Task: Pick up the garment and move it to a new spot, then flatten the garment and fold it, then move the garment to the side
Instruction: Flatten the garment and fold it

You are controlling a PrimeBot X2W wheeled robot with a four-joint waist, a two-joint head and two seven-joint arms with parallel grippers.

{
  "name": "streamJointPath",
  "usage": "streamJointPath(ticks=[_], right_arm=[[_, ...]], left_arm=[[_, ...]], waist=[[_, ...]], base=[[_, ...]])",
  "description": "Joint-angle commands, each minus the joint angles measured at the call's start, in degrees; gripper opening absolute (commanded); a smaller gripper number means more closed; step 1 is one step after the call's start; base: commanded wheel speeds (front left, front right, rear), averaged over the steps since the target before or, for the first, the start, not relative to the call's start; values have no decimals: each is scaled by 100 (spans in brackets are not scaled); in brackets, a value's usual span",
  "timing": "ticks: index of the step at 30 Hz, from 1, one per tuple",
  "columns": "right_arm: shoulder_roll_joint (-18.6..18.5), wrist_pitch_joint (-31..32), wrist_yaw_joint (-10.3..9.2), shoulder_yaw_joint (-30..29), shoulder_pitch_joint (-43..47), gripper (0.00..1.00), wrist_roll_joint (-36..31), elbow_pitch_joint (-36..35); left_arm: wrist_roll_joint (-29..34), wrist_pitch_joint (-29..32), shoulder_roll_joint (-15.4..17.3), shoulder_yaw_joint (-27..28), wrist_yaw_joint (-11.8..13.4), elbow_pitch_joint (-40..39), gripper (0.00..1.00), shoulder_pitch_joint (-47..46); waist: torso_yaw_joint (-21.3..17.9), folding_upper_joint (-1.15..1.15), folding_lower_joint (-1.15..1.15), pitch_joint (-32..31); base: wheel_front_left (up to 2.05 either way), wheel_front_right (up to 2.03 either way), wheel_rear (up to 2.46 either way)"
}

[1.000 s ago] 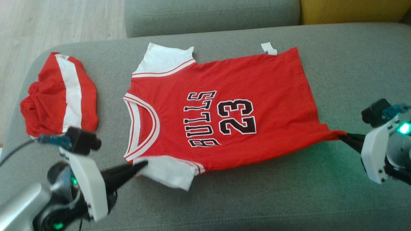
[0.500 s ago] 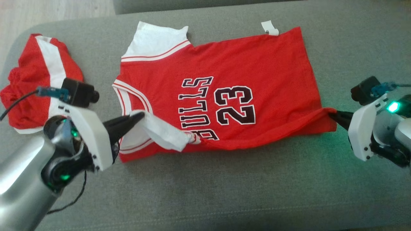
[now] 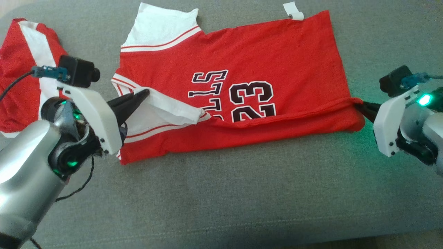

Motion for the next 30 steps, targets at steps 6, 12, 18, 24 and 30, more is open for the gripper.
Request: streamJointPath(ticks=[6,12,18,24,30], right_arm=[[12,-170,37,-34,-133,0,-17,78],[98,-252,37,-28,-159,0,-65,157],[191,-530,37,-27,-242,100,-121,342],[306,-939,37,-28,-187,100,-7,569],[624,-2315,37,-554,-67,100,98,1009]], left_arm=[[12,-268,88,96,-35,183,0,-627],[67,-461,-39,-150,-35,565,0,-872],[239,-688,-135,-230,-6,1067,100,-1073],[432,-1302,-413,-96,264,1652,100,-1209],[291,-2565,-749,494,767,1798,100,-1071]], waist=[[6,0,0,101],[-14,0,0,152],[-54,0,0,190],[-65,0,0,60],[-69,0,0,-232]], base=[[0,0,0],[0,0,0],[0,0,0],[0,0,0],[0,0,0]])
